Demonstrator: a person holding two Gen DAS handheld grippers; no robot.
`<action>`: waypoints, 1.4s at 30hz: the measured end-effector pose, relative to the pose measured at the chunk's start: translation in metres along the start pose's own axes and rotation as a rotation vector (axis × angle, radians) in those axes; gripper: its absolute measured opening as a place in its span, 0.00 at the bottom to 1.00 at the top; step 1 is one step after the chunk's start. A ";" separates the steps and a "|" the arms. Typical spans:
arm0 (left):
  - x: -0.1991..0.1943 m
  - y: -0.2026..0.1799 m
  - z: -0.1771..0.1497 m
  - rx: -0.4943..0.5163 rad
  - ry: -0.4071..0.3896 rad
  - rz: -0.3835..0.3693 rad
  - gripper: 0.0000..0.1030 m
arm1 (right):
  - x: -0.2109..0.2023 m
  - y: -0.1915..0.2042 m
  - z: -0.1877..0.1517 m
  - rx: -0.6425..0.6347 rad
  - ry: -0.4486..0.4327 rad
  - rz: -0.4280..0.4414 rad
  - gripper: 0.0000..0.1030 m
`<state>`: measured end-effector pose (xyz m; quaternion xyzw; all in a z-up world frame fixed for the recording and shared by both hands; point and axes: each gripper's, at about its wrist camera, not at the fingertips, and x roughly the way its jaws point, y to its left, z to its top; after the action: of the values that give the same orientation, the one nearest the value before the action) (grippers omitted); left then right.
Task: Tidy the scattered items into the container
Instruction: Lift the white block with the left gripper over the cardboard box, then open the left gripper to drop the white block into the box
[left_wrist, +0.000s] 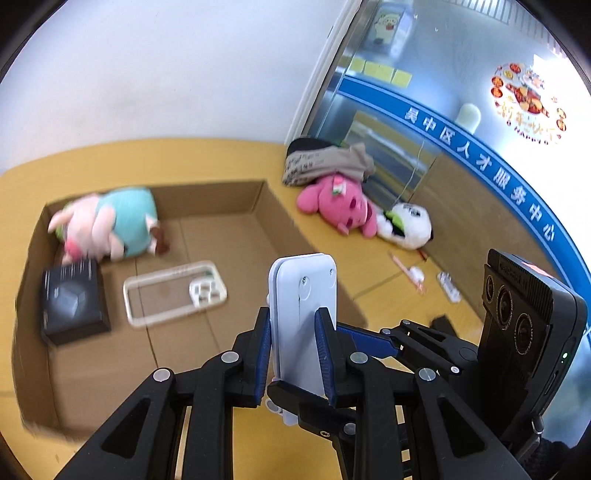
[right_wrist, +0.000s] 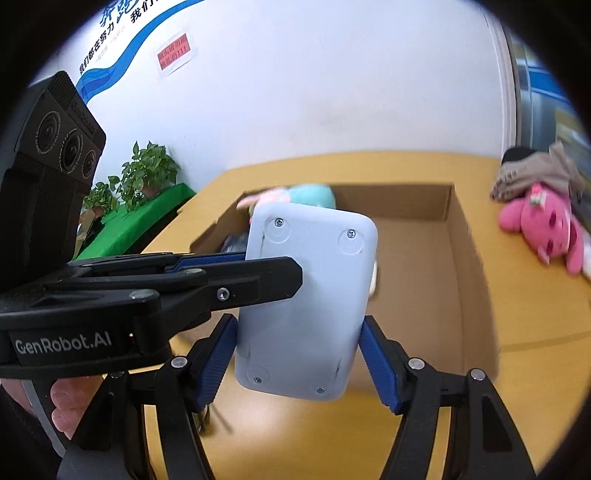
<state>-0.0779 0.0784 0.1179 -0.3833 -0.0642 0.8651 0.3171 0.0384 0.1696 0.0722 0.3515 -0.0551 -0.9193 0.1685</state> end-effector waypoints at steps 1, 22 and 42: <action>0.001 0.002 0.009 0.003 -0.005 -0.004 0.23 | 0.002 -0.002 0.009 -0.008 -0.002 -0.004 0.64; 0.134 0.109 0.136 -0.105 0.106 -0.032 0.21 | 0.145 -0.090 0.130 0.037 0.154 0.016 0.63; 0.252 0.161 0.125 -0.240 0.322 -0.035 0.22 | 0.244 -0.145 0.103 0.169 0.354 -0.024 0.63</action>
<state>-0.3735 0.1181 -0.0088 -0.5506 -0.1220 0.7731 0.2904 -0.2394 0.2185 -0.0357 0.5210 -0.0975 -0.8372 0.1343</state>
